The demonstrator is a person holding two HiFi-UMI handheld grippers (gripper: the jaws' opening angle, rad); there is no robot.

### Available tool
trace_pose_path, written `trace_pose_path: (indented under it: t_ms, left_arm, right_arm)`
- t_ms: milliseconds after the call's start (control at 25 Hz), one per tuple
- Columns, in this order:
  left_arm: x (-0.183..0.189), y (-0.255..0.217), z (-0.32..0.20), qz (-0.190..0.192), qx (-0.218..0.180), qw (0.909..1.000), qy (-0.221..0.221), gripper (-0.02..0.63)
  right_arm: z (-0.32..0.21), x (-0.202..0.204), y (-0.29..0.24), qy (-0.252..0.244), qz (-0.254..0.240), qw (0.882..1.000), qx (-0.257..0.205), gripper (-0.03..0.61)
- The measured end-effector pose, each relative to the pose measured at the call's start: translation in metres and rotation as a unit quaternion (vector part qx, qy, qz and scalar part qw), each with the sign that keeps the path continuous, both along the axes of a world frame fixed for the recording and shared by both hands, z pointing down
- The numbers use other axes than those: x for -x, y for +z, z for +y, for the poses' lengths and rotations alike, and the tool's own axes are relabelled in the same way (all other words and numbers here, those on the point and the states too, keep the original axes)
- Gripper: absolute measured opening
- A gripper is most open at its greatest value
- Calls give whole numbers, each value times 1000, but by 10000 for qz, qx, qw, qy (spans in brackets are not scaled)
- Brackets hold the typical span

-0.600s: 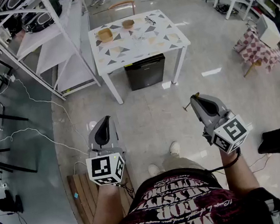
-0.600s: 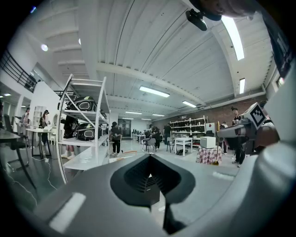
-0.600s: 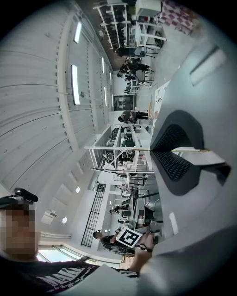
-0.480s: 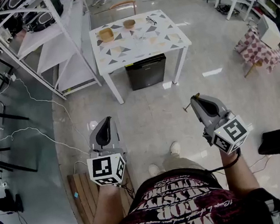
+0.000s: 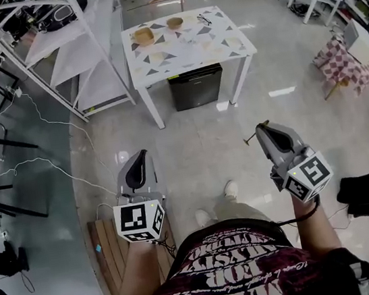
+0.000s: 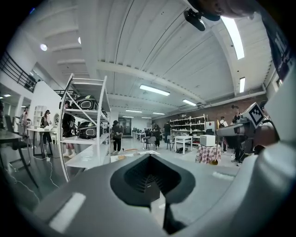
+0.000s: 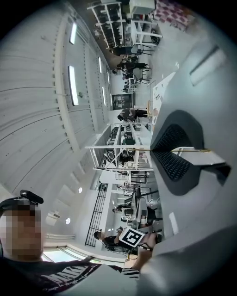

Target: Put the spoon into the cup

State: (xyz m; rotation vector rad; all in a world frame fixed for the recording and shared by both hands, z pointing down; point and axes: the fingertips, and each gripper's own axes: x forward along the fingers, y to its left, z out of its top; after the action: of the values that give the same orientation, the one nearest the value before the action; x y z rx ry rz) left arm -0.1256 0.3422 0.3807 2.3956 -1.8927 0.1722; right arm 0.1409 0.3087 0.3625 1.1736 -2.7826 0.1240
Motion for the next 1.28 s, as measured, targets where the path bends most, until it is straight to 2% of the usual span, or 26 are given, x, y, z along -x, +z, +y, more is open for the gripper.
trace_pose_path:
  t_ms: [400,640,920,1280]
  left_arm:
    - [11,5,9,46,55,9999,-77,2]
    - [2,4,-8,10,45,10000,-41,2]
    - [-11,16,-44,-23,148,9999,72,2]
    - [-29,23,-114,-99,276,9993,253,2]
  right_arm:
    - [10,1,-4,-41,-3,10000,-2,31]
    - [-9,-9,-4,34,-67,10000,25,31]
    - [-41,-5,6,-15,-288,9995,131,31]
    - [-103,-17,21,76,-216,9993,289,31]
